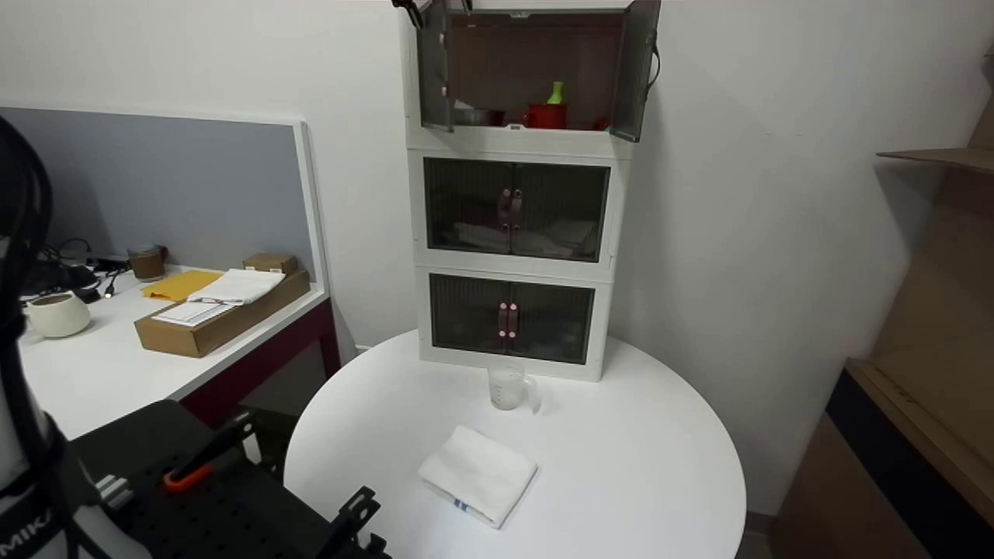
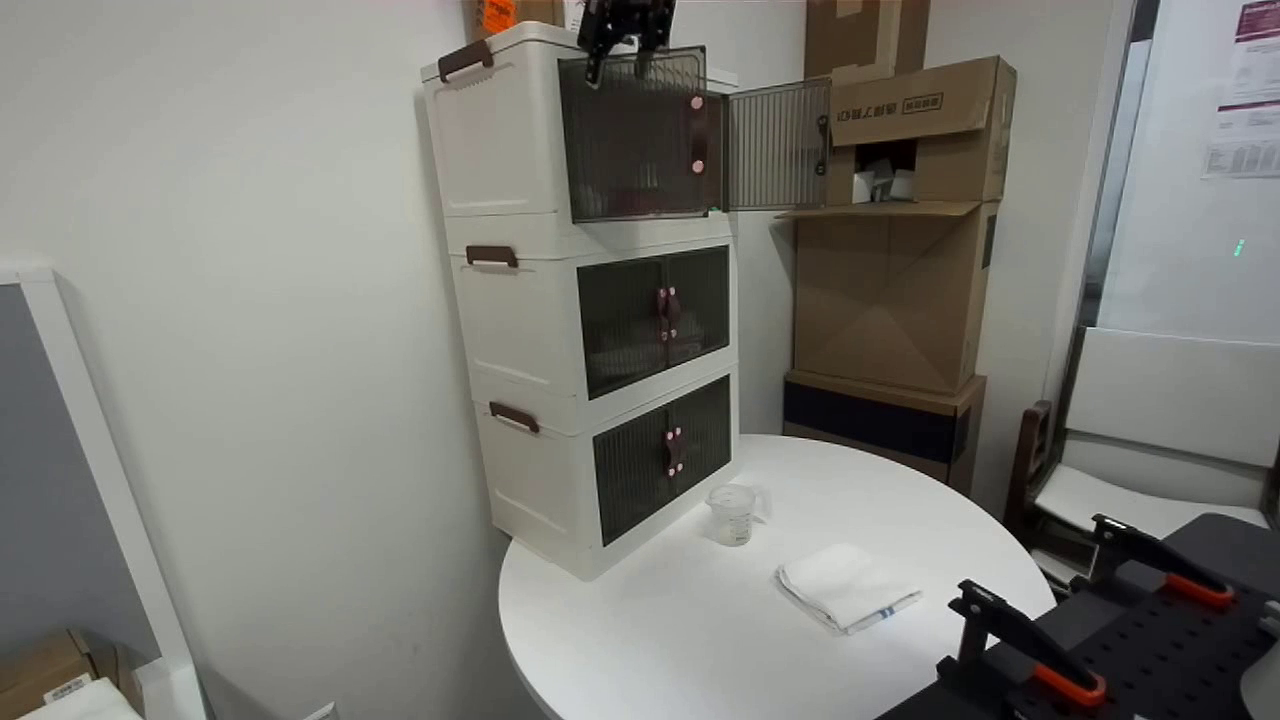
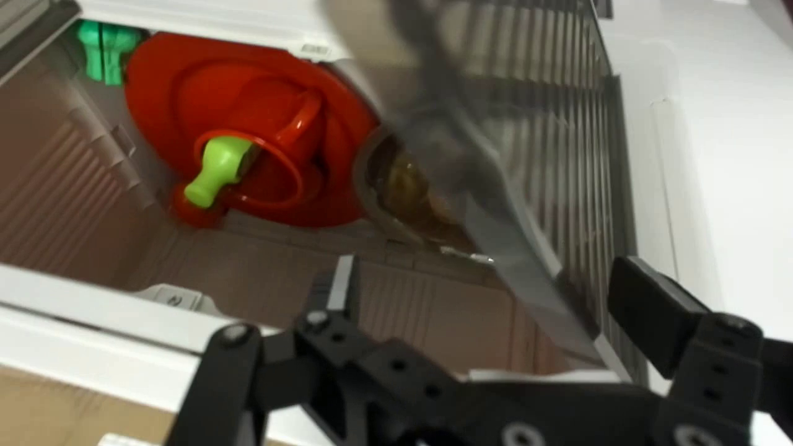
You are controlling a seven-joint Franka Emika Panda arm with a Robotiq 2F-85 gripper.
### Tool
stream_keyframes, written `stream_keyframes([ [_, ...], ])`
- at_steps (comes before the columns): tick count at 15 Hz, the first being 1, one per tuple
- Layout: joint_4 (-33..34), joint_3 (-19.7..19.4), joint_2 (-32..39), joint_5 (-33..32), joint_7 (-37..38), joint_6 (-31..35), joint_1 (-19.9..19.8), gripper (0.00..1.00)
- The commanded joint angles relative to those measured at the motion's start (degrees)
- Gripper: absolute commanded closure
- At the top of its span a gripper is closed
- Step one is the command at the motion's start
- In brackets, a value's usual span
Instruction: Push closed the door on the top compartment
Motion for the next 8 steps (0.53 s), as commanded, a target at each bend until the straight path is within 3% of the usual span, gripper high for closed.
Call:
stream_keyframes([
  [1, -3.66, -0.79, -2.22, -7.53, 12.62, 8.7, 0.15, 0.0],
  [7, -5.53, -3.01, -4.01, -21.93, 37.72, 15.96, -0.4, 0.0],
  [8, -6.78, -3.54, -5.01, -27.17, 42.04, 18.37, -0.68, 0.0],
])
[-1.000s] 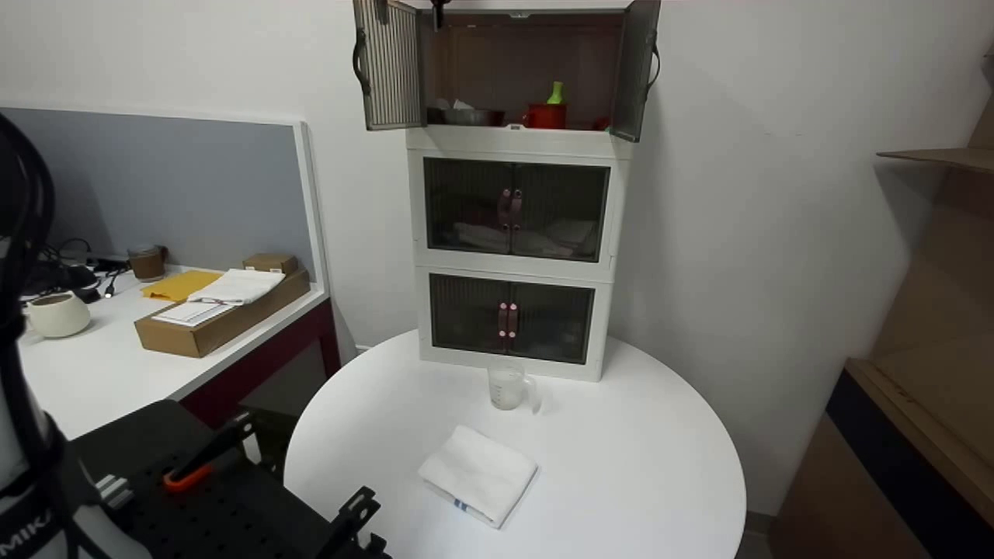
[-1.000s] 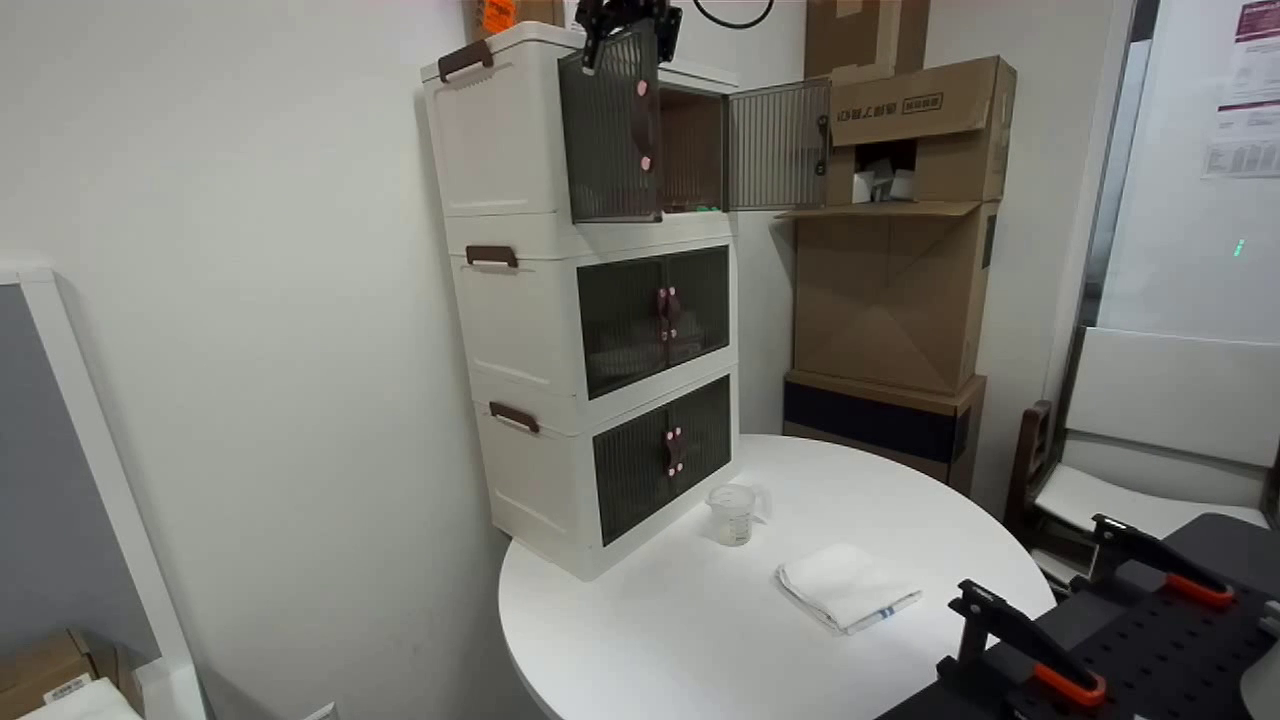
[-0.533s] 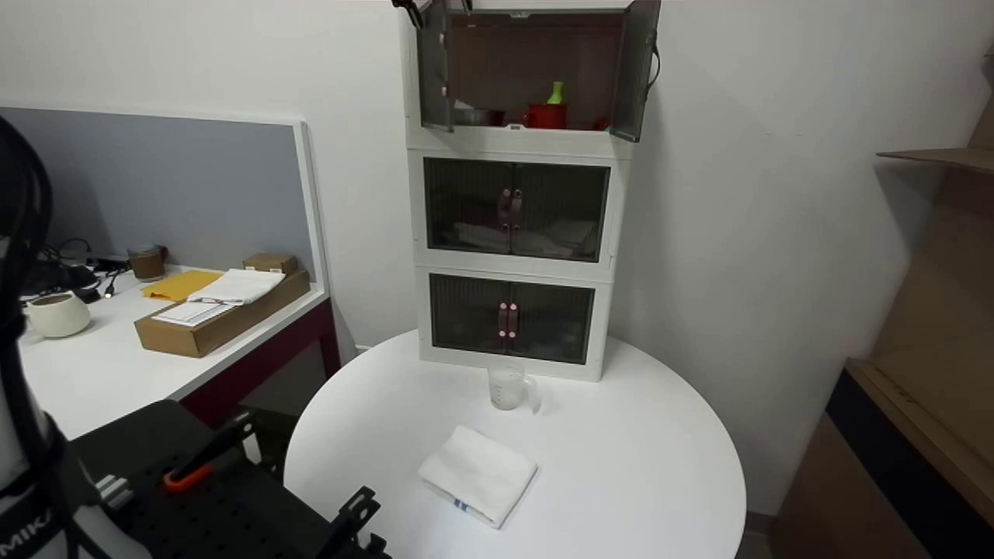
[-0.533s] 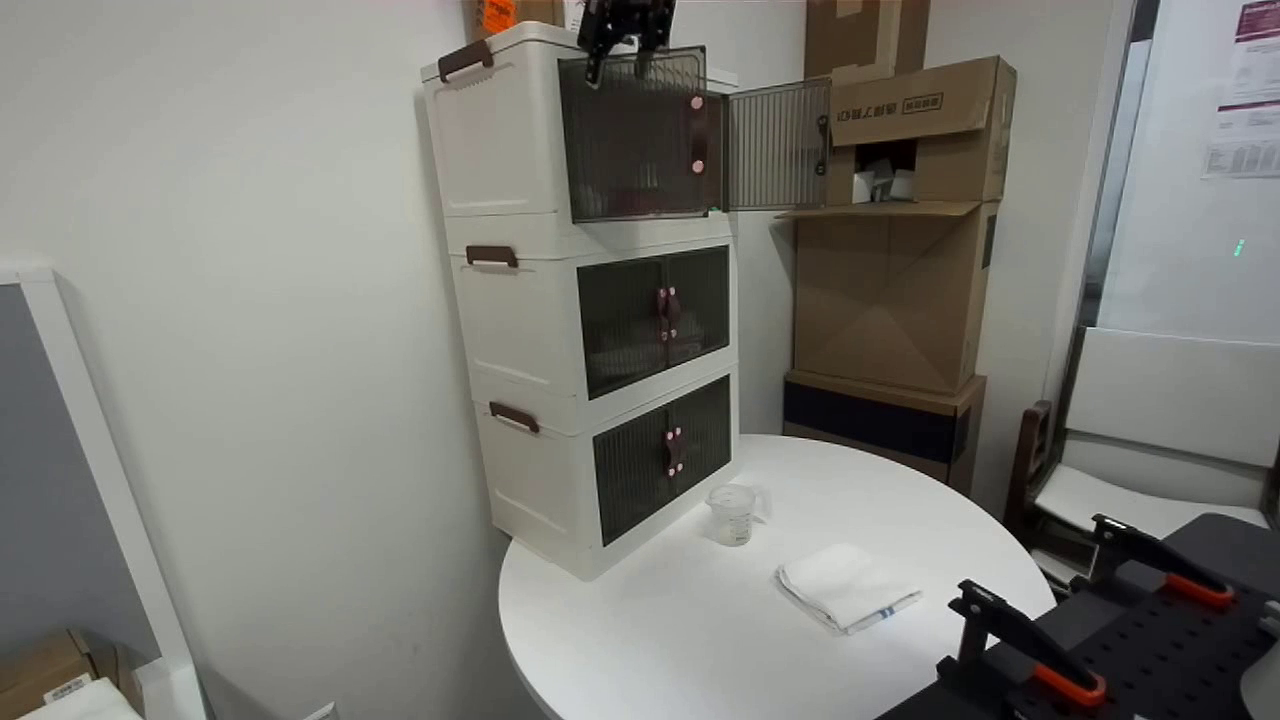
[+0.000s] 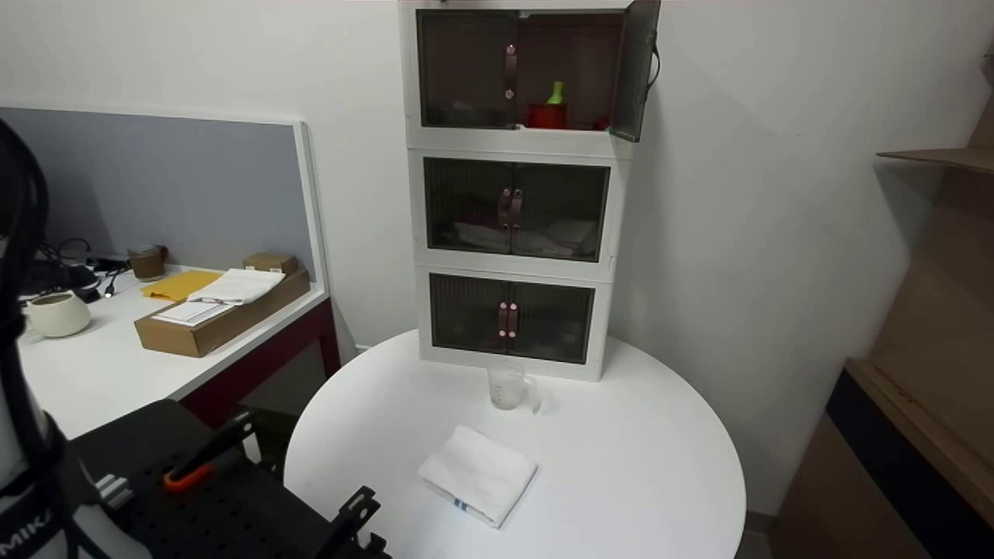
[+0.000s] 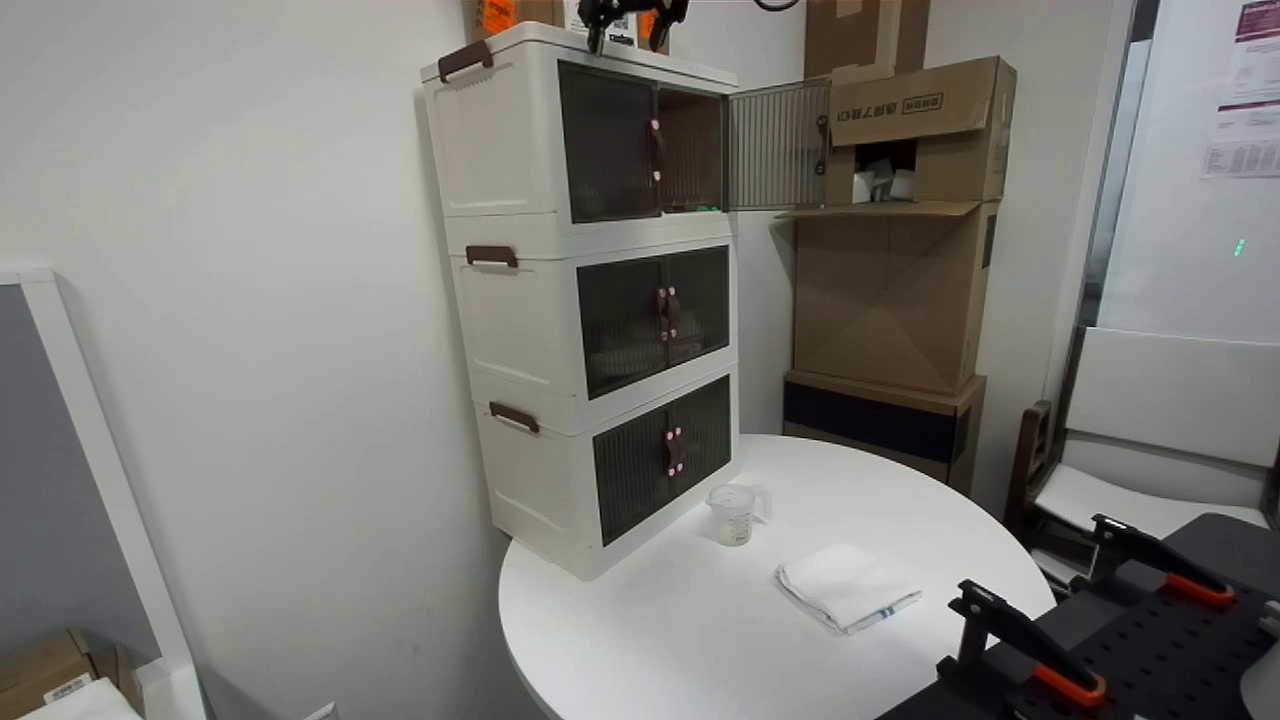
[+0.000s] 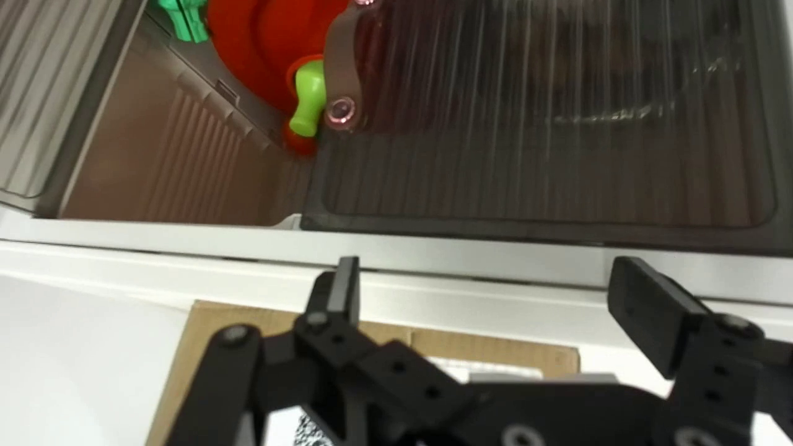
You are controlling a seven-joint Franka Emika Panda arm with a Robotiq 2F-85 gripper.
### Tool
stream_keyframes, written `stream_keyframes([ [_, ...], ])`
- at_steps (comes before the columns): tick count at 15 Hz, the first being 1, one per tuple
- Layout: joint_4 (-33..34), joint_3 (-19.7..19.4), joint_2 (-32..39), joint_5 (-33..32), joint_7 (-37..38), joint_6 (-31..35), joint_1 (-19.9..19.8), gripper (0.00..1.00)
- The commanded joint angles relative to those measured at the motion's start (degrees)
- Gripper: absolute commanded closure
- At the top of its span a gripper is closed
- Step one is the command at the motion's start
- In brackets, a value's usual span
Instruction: Push closed the door on the top compartment
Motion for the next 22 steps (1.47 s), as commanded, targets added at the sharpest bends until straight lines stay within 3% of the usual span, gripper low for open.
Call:
stream_keyframes([
  [1, -3.77, -2.03, -3.91, -14.42, 15.44, 6.57, -0.78, 0.0],
  [2, -3.6, -2.66, -4.43, -19.0, 19.92, 7.46, -1.28, 0.0],
  [4, -8.02, -2.69, -6.83, -17.24, 18.78, 7.34, -1.68, 0.0],
  [8, -21.21, -3.12, -12.37, 4.23, -0.98, 8.05, -2.33, 0.0],
  [9, -24.78, -7.24, -13.76, 9.1, -5.68, 8.03, 1.61, 0.0],
  [13, -34.84, -15.47, -20.4, 22.36, -23.38, -1.09, 6.83, 0.0],
  [14, -36.14, -16.5, -22.06, 24.42, -27.71, -3.97, 5.35, 0.0],
  [15, -37.32, -13.45, -23.45, 26.34, -30.67, -6.51, -0.37, 0.0],
  [21, -45.83, -17.09, -33.08, 33.06, -41.35, -21.14, -7.75, 0.0],
  [22, -42.34, -15.28, -28.61, 31.44, -39.7, -18.03, -8.65, 0.0],
])
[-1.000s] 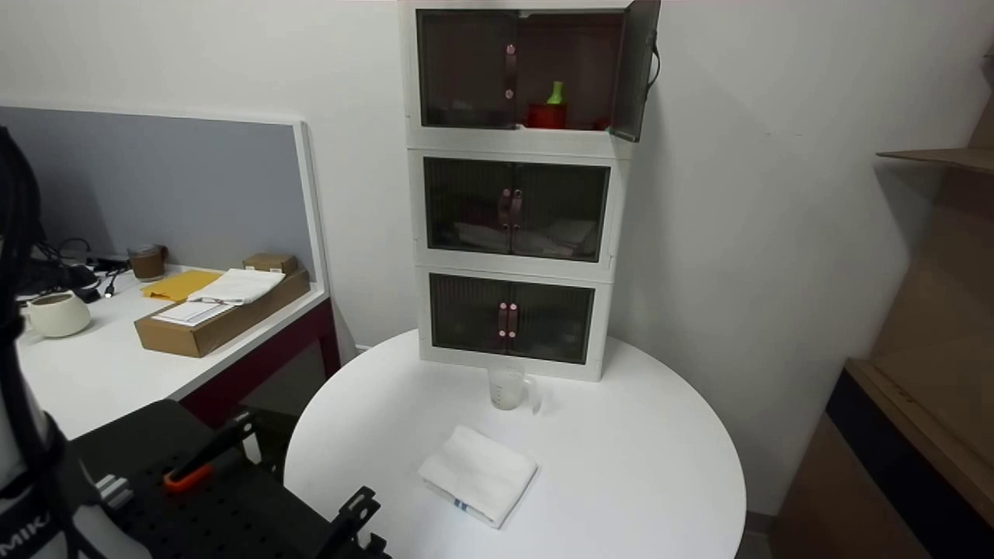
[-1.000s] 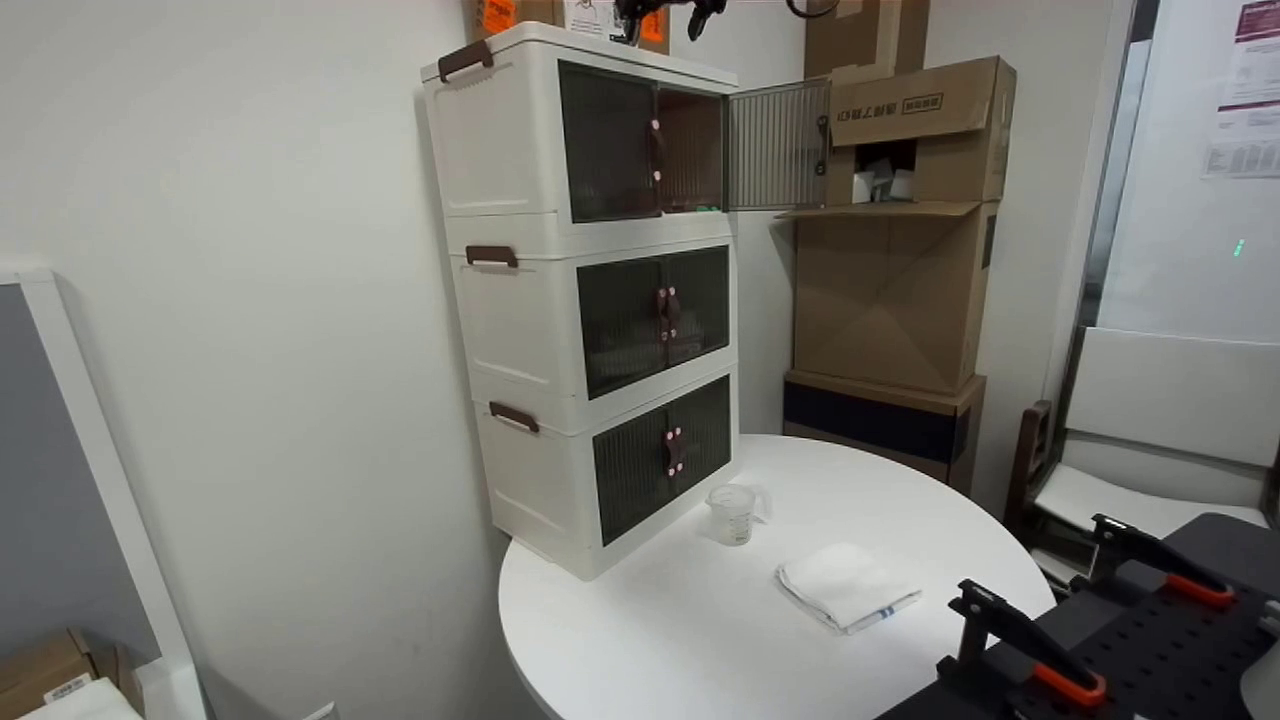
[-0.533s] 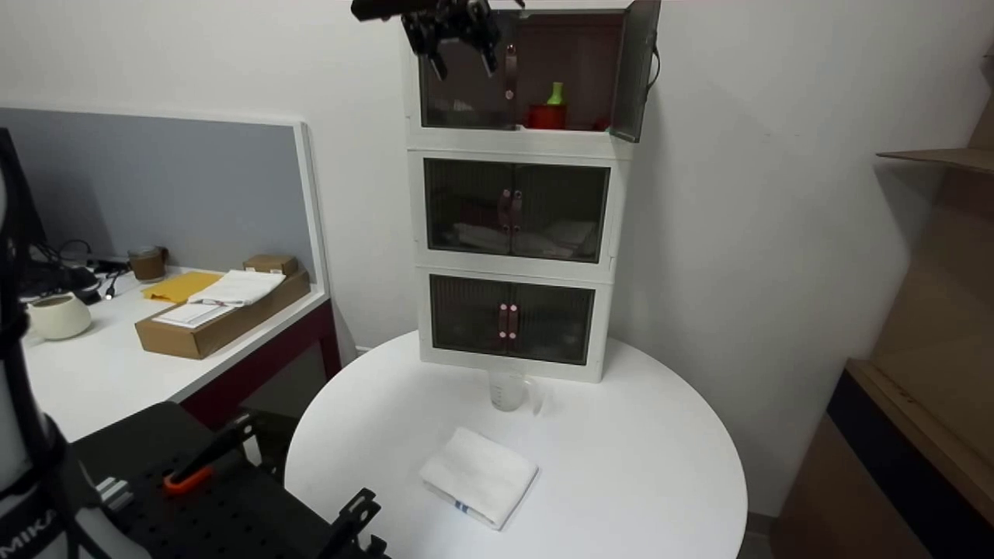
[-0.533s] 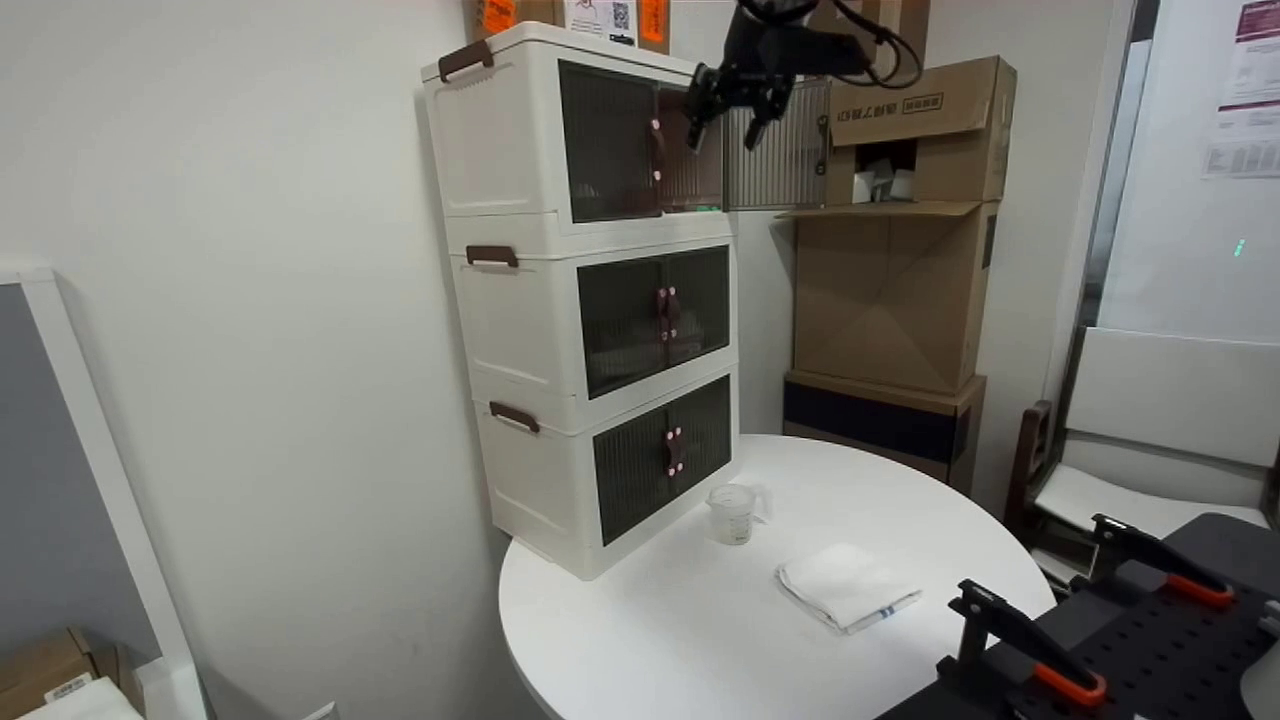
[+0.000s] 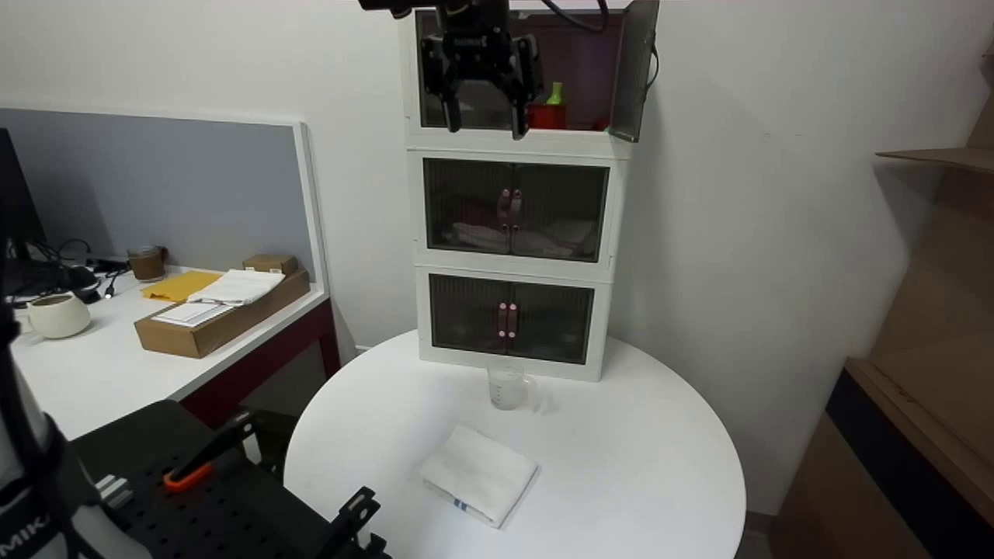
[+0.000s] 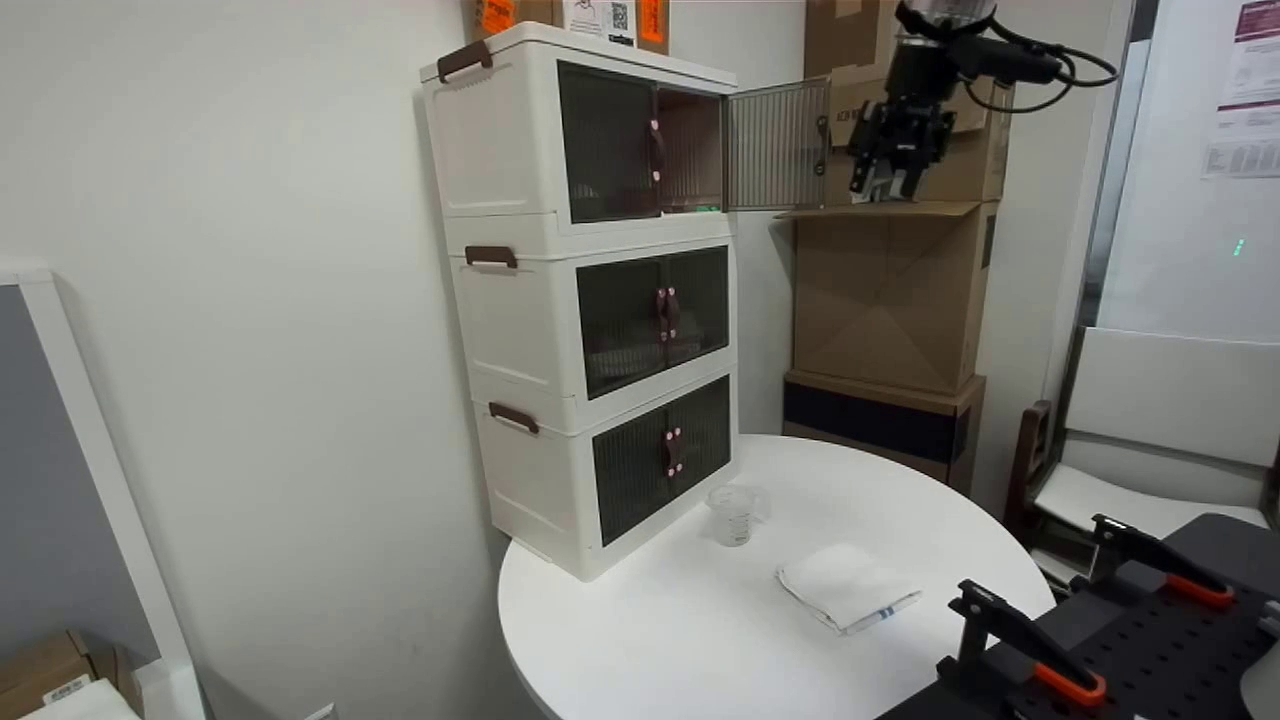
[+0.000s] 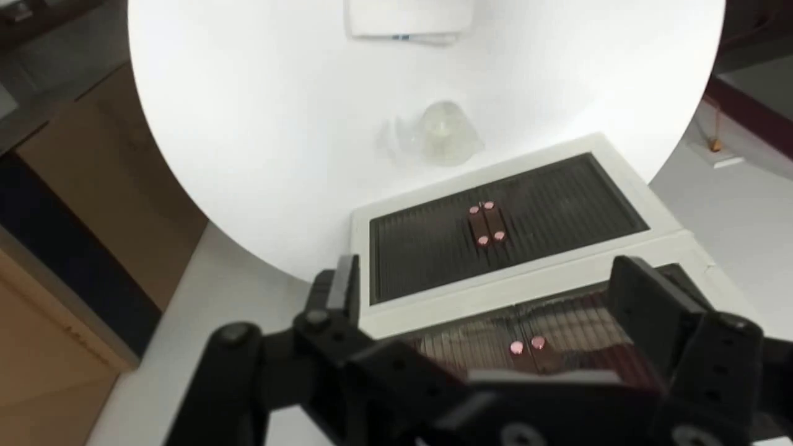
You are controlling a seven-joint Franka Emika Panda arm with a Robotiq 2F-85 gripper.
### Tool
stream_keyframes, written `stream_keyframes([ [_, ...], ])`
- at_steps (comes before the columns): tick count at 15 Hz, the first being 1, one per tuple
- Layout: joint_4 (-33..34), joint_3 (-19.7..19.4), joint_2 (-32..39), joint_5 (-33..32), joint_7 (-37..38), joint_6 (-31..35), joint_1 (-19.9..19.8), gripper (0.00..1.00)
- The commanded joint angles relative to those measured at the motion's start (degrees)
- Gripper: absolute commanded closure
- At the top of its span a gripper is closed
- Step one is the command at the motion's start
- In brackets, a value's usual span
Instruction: Push closed the door on the top compartment
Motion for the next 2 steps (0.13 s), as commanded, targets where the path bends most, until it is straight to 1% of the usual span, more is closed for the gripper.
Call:
stream_keyframes([
  [1, -1.11, 1.26, -1.14, 1.66, -1.55, -1.63, -2.15, 0.0],
  [2, -2.08, 1.15, -2.21, 1.86, -1.66, -2.13, -2.34, 0.0],
])
